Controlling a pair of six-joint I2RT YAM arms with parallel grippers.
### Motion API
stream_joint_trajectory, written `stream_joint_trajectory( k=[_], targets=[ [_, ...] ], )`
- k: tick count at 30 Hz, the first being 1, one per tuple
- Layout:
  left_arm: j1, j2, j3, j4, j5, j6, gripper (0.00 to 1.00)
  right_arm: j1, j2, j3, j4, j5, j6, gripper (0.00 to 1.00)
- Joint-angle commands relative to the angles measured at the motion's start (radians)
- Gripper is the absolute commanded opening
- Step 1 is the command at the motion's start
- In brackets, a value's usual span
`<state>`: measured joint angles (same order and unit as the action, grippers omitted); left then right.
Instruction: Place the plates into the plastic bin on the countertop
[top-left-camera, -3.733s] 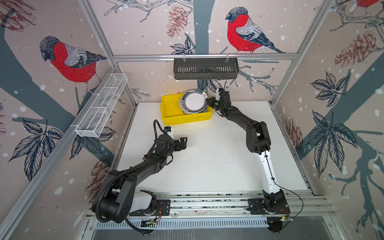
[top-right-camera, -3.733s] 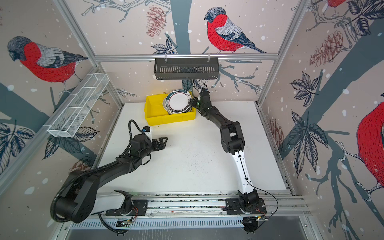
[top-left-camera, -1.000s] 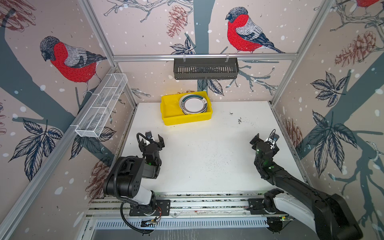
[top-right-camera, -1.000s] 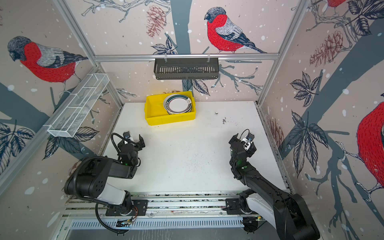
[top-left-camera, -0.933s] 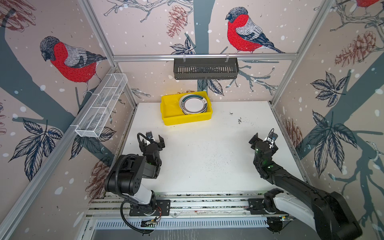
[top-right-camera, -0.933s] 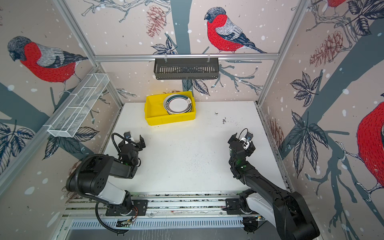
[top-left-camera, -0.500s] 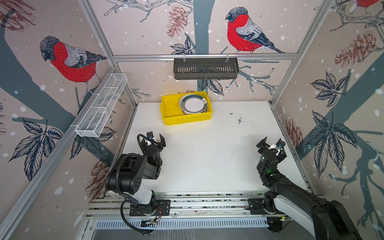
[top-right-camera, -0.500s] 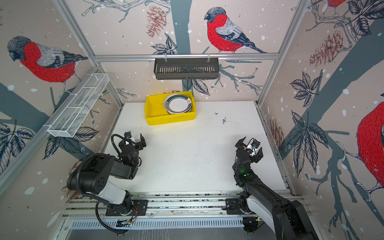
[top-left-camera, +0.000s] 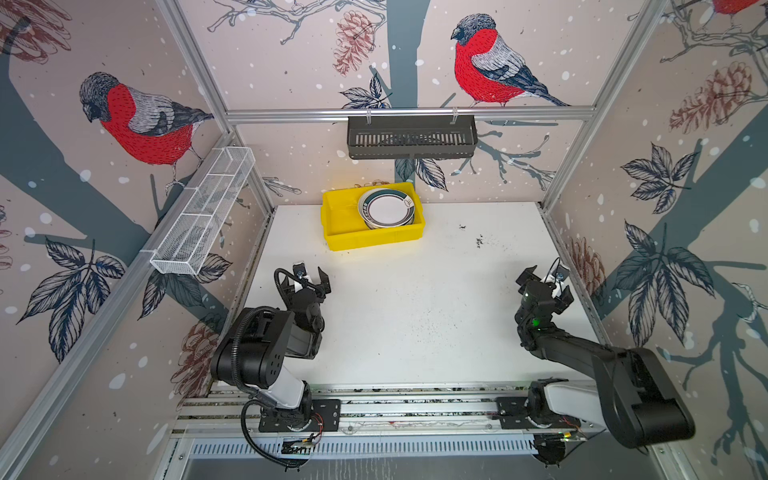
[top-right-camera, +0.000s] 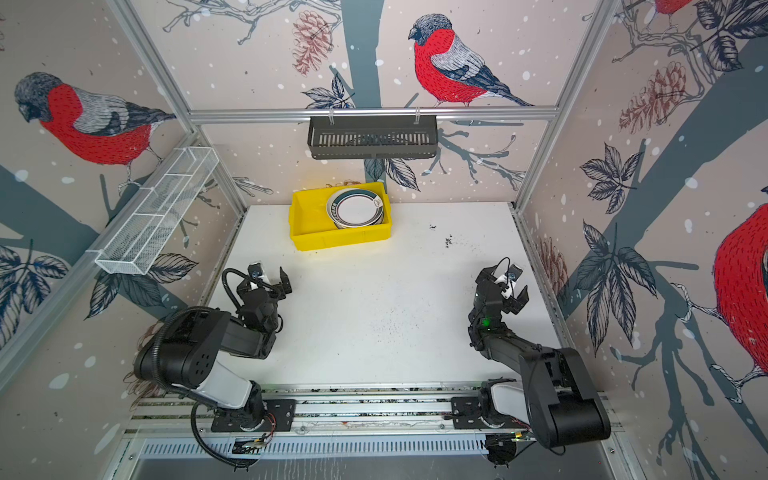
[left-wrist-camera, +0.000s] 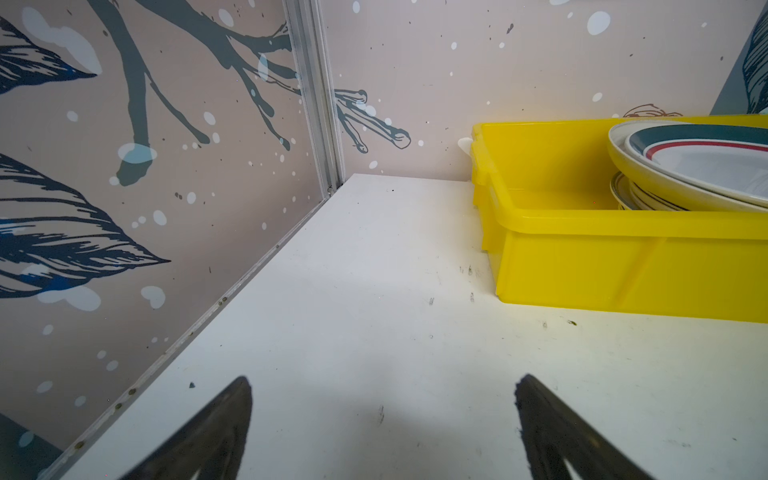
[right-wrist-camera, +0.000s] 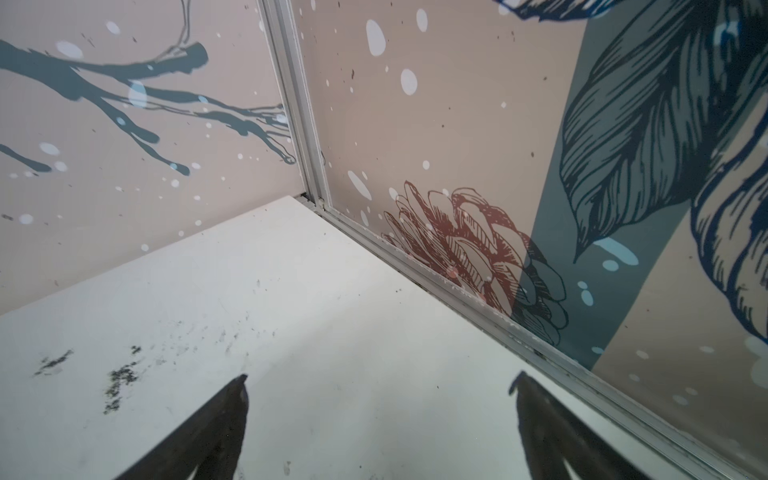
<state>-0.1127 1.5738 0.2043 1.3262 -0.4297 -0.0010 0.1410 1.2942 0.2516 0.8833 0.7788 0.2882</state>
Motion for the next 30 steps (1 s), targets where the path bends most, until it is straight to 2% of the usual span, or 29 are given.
stream_joint_trajectory(
  k=[1, 7, 13, 16, 20, 23, 25, 27, 28, 29, 30],
  targets=[
    [0.001, 0.000, 0.003, 0.067, -0.013, -0.003, 0.98, -0.007, 0.042, 0.029, 0.016, -0.026, 0.000, 0.99],
    [0.001, 0.001, 0.003, 0.069, -0.014, -0.001, 0.98, -0.027, 0.032, 0.035, -0.021, -0.071, 0.012, 0.99],
    [0.001, 0.001, 0.003, 0.068, -0.012, -0.001, 0.98, -0.007, 0.049, 0.041, 0.018, -0.194, -0.057, 0.99],
    [0.001, 0.000, 0.002, 0.069, -0.013, -0.001, 0.98, -0.006, 0.107, 0.102, -0.038, -0.159, -0.060, 0.99],
    [0.001, 0.002, 0.003, 0.069, -0.013, -0.002, 0.98, 0.014, 0.094, 0.079, 0.002, -0.173, -0.097, 0.99],
    [0.001, 0.001, 0.003, 0.069, -0.013, -0.002, 0.98, 0.056, 0.141, 0.115, 0.002, -0.159, -0.163, 0.99],
    [0.001, 0.002, 0.002, 0.069, -0.012, -0.001, 0.98, 0.094, 0.190, 0.129, 0.066, -0.124, -0.254, 0.99],
    [0.001, 0.001, 0.002, 0.069, -0.012, -0.001, 0.98, 0.076, 0.274, 0.080, 0.312, -0.113, -0.326, 0.99],
    [0.001, 0.001, 0.003, 0.068, -0.012, -0.001, 0.98, 0.053, 0.271, 0.114, 0.224, -0.094, -0.255, 1.00],
    [0.001, 0.000, 0.003, 0.067, -0.013, -0.002, 0.98, 0.005, 0.240, 0.145, 0.085, -0.177, -0.178, 0.99],
    [0.001, 0.002, 0.003, 0.068, -0.013, -0.002, 0.98, -0.043, 0.220, 0.125, 0.082, -0.242, -0.142, 0.99]
  ],
)
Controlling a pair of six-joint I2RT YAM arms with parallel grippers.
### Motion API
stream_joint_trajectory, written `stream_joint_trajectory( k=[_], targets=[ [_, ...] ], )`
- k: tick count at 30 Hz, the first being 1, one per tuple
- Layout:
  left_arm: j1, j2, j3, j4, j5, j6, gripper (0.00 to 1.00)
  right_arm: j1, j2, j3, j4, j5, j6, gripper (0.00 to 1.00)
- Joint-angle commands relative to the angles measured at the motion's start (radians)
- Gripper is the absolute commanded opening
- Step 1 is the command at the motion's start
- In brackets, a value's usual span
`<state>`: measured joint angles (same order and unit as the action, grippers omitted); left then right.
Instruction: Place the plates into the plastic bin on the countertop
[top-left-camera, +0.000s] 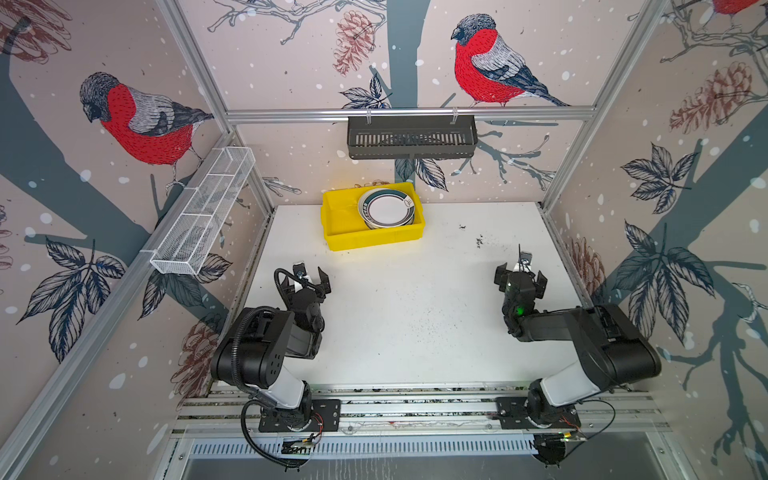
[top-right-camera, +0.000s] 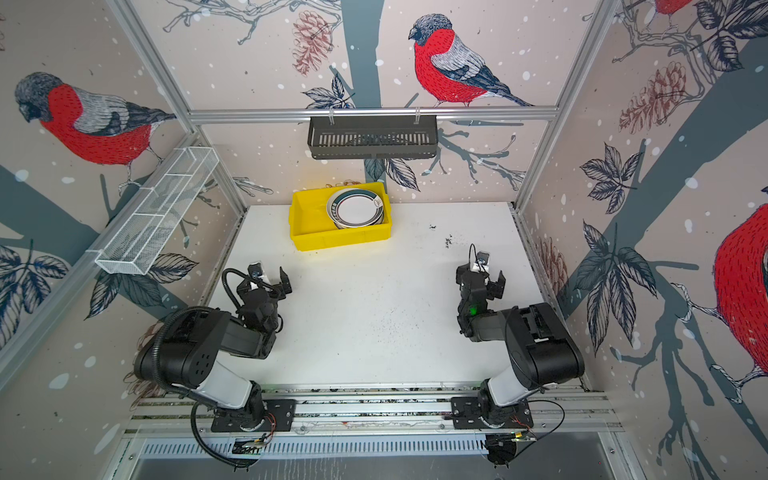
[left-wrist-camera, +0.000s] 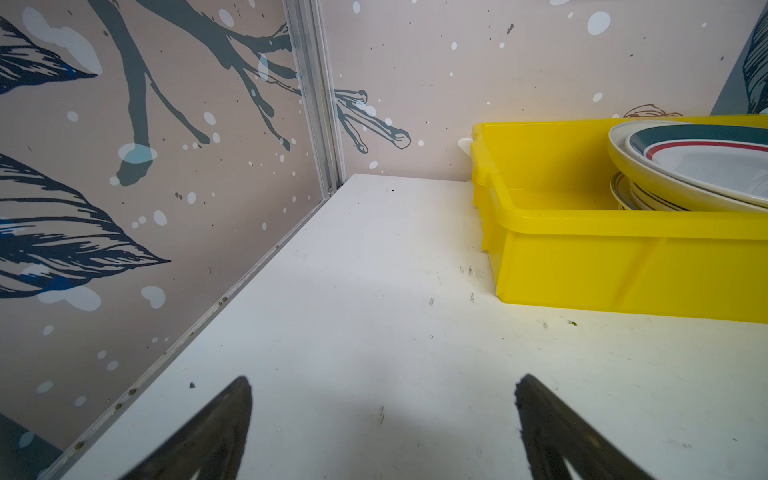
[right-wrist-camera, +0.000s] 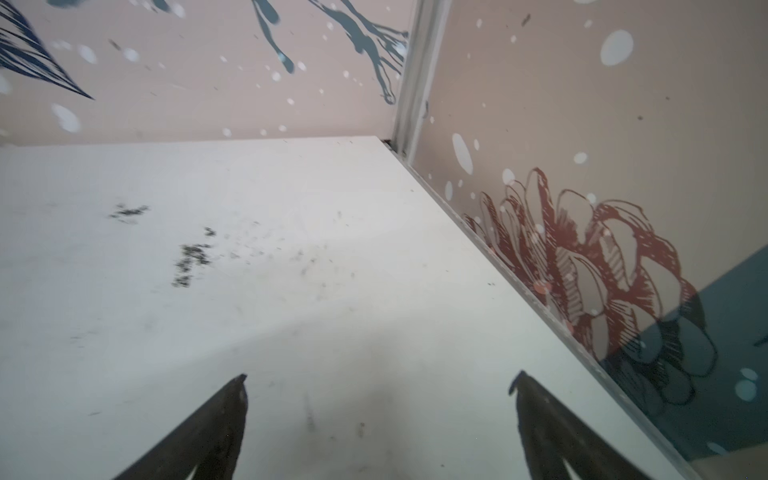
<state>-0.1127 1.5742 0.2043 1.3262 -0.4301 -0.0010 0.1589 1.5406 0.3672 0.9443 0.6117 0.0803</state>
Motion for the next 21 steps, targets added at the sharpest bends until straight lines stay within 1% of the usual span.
stream_joint_trajectory(
  k=[1, 2, 3, 4, 5, 6, 7, 8, 9, 10, 11, 12, 14, 16, 17, 18, 21],
  targets=[
    [0.001, 0.001, 0.003, 0.068, -0.013, -0.001, 0.98, -0.082, -0.045, -0.026, 0.065, -0.106, 0.075, 0.99],
    [0.001, 0.001, 0.003, 0.067, -0.012, -0.002, 0.98, -0.095, -0.069, -0.057, 0.086, -0.128, 0.093, 0.99],
    [0.001, 0.001, 0.003, 0.068, -0.012, -0.001, 0.98, -0.100, -0.077, -0.077, 0.124, -0.139, 0.088, 0.99],
    [0.001, 0.001, 0.003, 0.068, -0.013, -0.002, 0.98, -0.098, -0.079, -0.078, 0.125, -0.142, 0.084, 0.99],
    [0.001, 0.000, 0.002, 0.068, -0.013, -0.001, 0.98, -0.087, -0.075, -0.083, 0.138, -0.150, 0.067, 0.99],
    [0.001, 0.000, 0.003, 0.068, -0.013, -0.002, 0.98, -0.077, -0.066, -0.106, 0.182, -0.191, 0.038, 0.99],
    [0.001, 0.001, 0.003, 0.068, -0.013, -0.001, 0.98, -0.075, -0.050, -0.153, 0.268, -0.219, 0.024, 0.99],
    [0.001, 0.001, 0.003, 0.068, -0.013, -0.001, 0.98, -0.072, -0.006, -0.211, 0.452, -0.221, -0.002, 1.00],
    [0.001, 0.000, 0.003, 0.067, -0.013, -0.002, 0.98, -0.064, 0.015, -0.247, 0.576, -0.203, -0.018, 1.00],
    [0.001, 0.001, 0.003, 0.070, -0.012, -0.002, 0.98, -0.058, -0.004, -0.240, 0.537, -0.189, -0.015, 1.00],
    [0.001, 0.000, 0.002, 0.067, -0.012, -0.002, 0.98, -0.055, -0.033, -0.207, 0.424, -0.171, 0.002, 1.00],
    [0.002, 0.001, 0.003, 0.069, -0.012, -0.001, 0.98, -0.058, -0.046, -0.172, 0.319, -0.185, 0.022, 1.00],
    [0.001, 0.000, 0.002, 0.068, -0.013, -0.003, 0.98, -0.068, -0.018, -0.163, 0.352, -0.182, 0.019, 1.00],
    [0.001, 0.001, 0.002, 0.067, -0.012, -0.001, 0.98, -0.080, -0.031, -0.148, 0.297, -0.207, 0.033, 1.00],
    [0.001, 0.001, 0.003, 0.069, -0.012, -0.001, 0.98, -0.099, -0.033, -0.145, 0.286, -0.244, 0.040, 1.00],
    [0.001, 0.001, 0.004, 0.064, -0.012, -0.002, 0.98, -0.106, -0.035, -0.145, 0.283, -0.256, 0.043, 1.00],
    [0.001, 0.003, 0.008, 0.059, -0.012, -0.001, 0.98, -0.107, -0.034, -0.143, 0.280, -0.256, 0.044, 1.00]
  ],
)
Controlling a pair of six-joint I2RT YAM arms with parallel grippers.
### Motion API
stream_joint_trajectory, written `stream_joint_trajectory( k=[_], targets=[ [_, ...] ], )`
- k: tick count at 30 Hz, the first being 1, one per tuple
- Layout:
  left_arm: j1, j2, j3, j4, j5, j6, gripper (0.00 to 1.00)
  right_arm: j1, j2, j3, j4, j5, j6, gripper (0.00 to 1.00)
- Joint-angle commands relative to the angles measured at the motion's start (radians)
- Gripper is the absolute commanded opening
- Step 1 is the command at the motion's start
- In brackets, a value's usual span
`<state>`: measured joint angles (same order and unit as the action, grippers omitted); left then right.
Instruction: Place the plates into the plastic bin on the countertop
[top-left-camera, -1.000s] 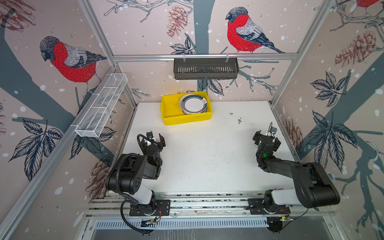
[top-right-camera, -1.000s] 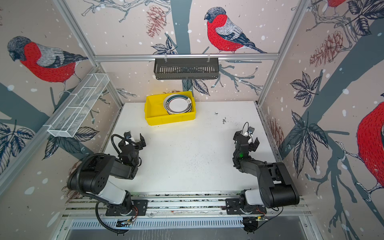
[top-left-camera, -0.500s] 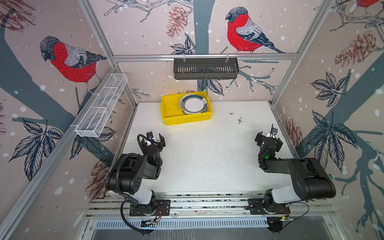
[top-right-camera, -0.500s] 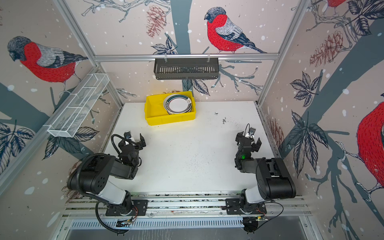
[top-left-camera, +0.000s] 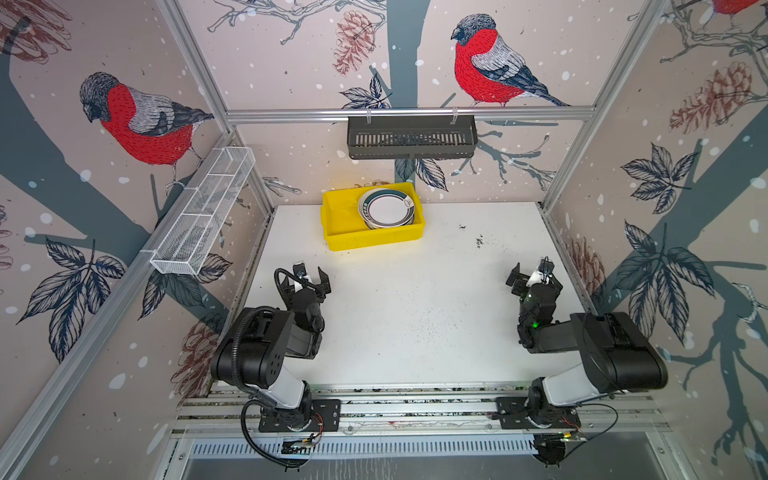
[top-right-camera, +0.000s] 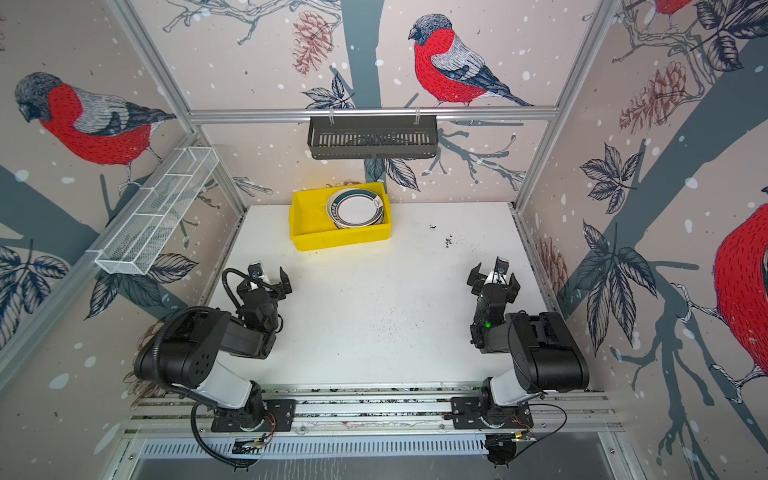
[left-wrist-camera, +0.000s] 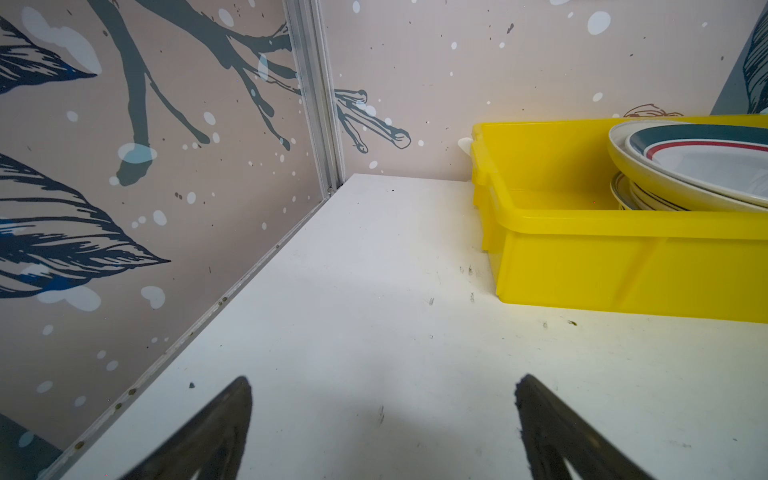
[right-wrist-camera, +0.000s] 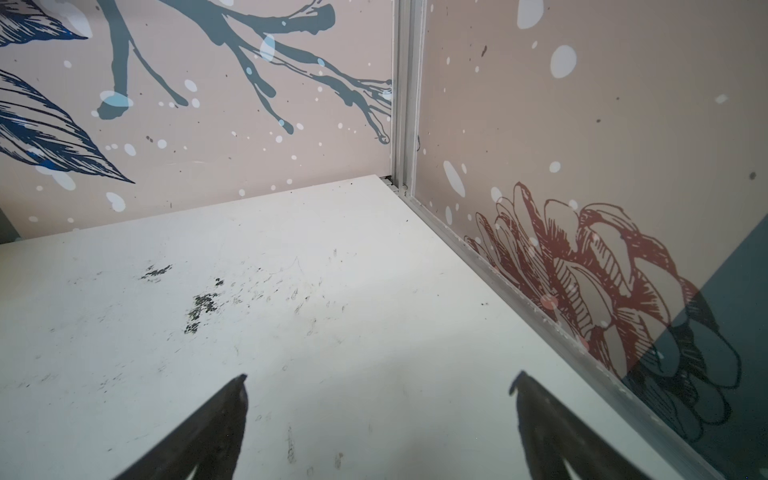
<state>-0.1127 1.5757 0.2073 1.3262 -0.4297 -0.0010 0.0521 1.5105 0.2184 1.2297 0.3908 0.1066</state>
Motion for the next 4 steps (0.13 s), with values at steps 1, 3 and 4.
stream_joint_trajectory(
  k=[1, 3, 4],
  targets=[
    [0.001, 0.001, 0.004, 0.063, -0.012, -0.001, 0.98, 0.000, -0.003, 0.006, -0.004, -0.035, 0.016, 1.00],
    [0.001, 0.000, 0.003, 0.064, -0.011, -0.001, 0.98, 0.000, -0.006, 0.004, -0.003, -0.035, 0.015, 1.00],
    [0.001, -0.001, 0.001, 0.065, -0.011, -0.001, 0.98, 0.002, -0.006, 0.003, 0.000, -0.034, 0.016, 1.00]
  ],
)
